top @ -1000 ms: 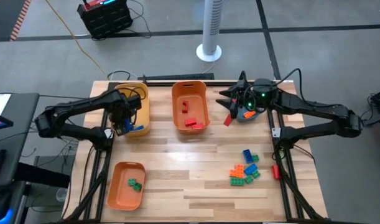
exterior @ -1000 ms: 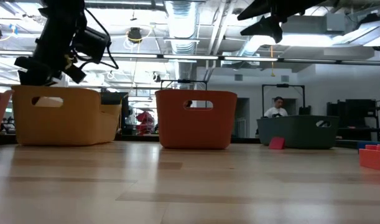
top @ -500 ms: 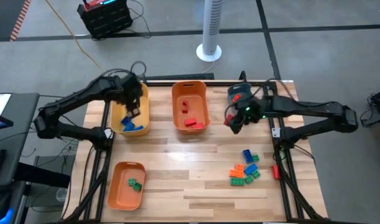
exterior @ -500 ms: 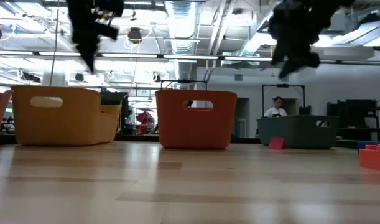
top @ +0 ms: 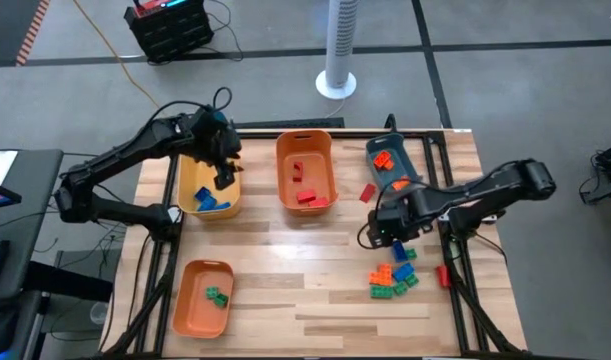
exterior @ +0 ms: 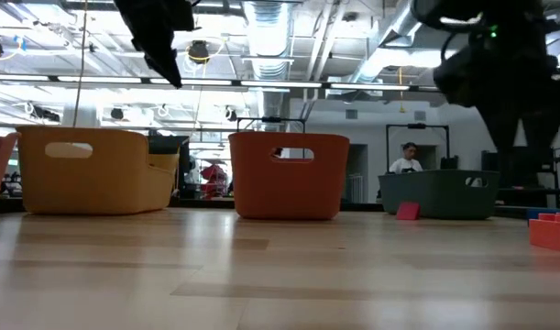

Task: Sort blocks
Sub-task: Put the blue game piece into the yellow bin

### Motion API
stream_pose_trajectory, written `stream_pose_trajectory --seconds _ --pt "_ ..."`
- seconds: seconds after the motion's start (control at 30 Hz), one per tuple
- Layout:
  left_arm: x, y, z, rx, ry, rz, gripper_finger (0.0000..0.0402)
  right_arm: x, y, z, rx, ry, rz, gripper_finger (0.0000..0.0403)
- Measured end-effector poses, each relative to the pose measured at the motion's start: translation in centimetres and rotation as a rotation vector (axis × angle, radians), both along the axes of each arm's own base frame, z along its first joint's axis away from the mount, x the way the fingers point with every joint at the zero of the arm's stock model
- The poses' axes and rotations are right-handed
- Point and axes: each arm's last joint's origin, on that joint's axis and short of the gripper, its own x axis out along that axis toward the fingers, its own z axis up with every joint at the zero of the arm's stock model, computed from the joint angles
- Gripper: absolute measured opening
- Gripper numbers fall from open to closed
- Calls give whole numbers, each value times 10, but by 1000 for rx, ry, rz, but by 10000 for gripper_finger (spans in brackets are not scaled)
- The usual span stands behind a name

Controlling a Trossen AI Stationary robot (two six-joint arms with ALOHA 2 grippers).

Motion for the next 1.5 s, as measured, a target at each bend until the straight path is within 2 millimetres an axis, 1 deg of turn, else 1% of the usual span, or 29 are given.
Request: stream_pose_trajectory --seconds 0.1,0.23,0.5,0.6,0.7,0.87,1.03,1.1,1.2,1.3,1.4,1.5 --pt "1 -1 0 6 -5 -49 179 -2 5 -11 4 26 -44 235" --pt "0 -1 -1 2 7 -58 179 -7 6 -27 9 33 -81 236" --pt "-1 -2 -1 -18 14 -40 179 -20 2 -47 -9 92 -55 236" --pt "-1 -2 -1 -26 7 -26 179 -22 0 -61 8 66 -44 236" --pt "0 -1 -1 -35 -7 -5 179 -19 -2 -70 33 -8 -38 236" --pt "0 -1 0 -59 -21 33 179 -27 -6 -80 25 29 -34 232" --pt "0 -1 0 -72 -30 63 179 -30 -6 -82 16 34 44 211" --pt "0 0 0 -67 -29 70 179 -30 -6 -82 12 34 65 191" --pt "0 0 0 -62 -25 87 179 -29 -6 -82 12 28 68 150" --pt "0 0 0 -77 -31 114 179 -28 -6 -79 16 -6 81 116" --pt "0 -1 0 -110 -48 98 179 -19 -10 -67 -28 -89 116 110" --pt "3 -2 1 -157 -92 43 179 -3 -18 -41 -133 -253 164 120"
